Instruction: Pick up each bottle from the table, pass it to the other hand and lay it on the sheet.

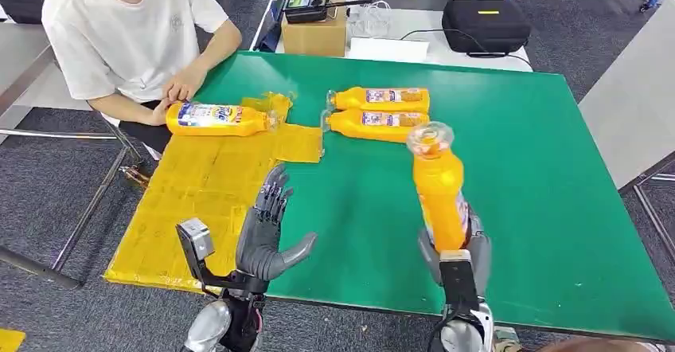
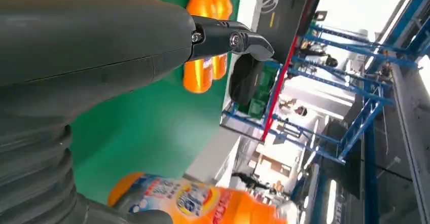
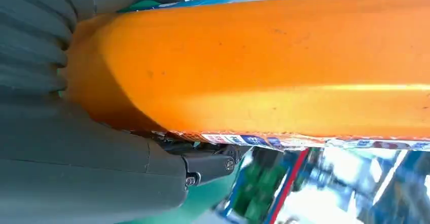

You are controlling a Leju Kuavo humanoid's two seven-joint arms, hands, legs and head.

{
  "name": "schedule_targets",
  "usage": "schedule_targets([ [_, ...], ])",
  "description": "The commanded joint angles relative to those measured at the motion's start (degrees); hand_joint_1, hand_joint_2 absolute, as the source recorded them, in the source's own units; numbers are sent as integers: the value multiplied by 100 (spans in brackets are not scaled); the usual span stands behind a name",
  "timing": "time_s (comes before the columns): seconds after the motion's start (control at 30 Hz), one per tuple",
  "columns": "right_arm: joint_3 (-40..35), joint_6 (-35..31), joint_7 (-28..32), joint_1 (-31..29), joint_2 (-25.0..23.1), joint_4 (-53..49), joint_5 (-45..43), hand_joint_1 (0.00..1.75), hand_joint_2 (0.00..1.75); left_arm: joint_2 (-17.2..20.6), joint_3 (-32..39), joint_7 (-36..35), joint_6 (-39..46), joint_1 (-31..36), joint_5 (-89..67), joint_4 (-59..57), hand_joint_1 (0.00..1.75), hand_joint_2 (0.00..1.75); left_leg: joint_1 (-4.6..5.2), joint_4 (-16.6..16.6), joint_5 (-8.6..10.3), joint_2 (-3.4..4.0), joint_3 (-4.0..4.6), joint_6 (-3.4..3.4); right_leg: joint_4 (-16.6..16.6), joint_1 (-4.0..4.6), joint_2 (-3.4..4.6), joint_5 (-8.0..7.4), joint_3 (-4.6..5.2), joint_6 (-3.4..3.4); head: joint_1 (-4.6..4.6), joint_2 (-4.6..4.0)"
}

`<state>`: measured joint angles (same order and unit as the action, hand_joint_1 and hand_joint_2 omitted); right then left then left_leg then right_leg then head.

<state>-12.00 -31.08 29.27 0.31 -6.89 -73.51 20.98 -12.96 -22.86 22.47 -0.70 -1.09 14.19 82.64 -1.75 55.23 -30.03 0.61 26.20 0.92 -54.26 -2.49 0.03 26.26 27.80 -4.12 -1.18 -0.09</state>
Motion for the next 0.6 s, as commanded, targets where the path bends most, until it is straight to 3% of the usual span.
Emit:
schedule_targets([
  [0.03, 707, 102, 169, 36, -407, -224, -336, 175, 175, 42, 107, 44, -1, -28, 33, -288, 0, 175, -2, -10, 0, -3, -5, -15, 10, 8, 0, 0, -1, 32, -2, 2],
  [0.23, 707, 102, 169, 36, -407, -224, -336, 175, 175, 42, 107, 44, -1, -28, 33, -288, 0, 175, -2, -6, 1, -9, 6, -11, 9, 7, -2, -1, 12, 24, -2, 0],
  [0.37, 614, 171, 257, -41, -467, -236, -350, 175, 175, 82, 211, 462, 148, -55, -109, -145, 0, 175, -9, -13, 3, -15, 4, -26, 22, 20, -4, -6, 7, 49, -2, 0],
  [0.4, 479, 244, 281, -81, -447, -207, -296, 175, 175, 118, 227, 479, 30, -66, 5, -126, 0, 175, -2, -3, -1, -2, 11, -10, 6, 7, 5, -2, 18, 18, 0, 0],
  [0.47, 319, 353, 261, -107, -429, -154, -274, 175, 175, 129, 198, 392, -284, -120, 79, -95, 0, 175, -6, -6, -1, 0, 10, -17, 10, 13, 8, -4, 16, 33, 0, 0],
  [0.53, -126, 914, 9, -169, -303, 1, -57, 175, 175, 189, 95, 451, -422, -147, -157, -178, 0, 175, -5, -9, -1, 2, 7, -14, 11, 12, 10, -4, 13, 30, -2, 0],
  [0.6, -800, 1150, -14, -299, -121, 266, 743, 175, 175, 123, 169, 331, -536, -61, -82, -418, 0, 175, -6, -12, -1, 9, 4, -12, 13, 11, 17, -6, 12, 27, 0, 0],
])
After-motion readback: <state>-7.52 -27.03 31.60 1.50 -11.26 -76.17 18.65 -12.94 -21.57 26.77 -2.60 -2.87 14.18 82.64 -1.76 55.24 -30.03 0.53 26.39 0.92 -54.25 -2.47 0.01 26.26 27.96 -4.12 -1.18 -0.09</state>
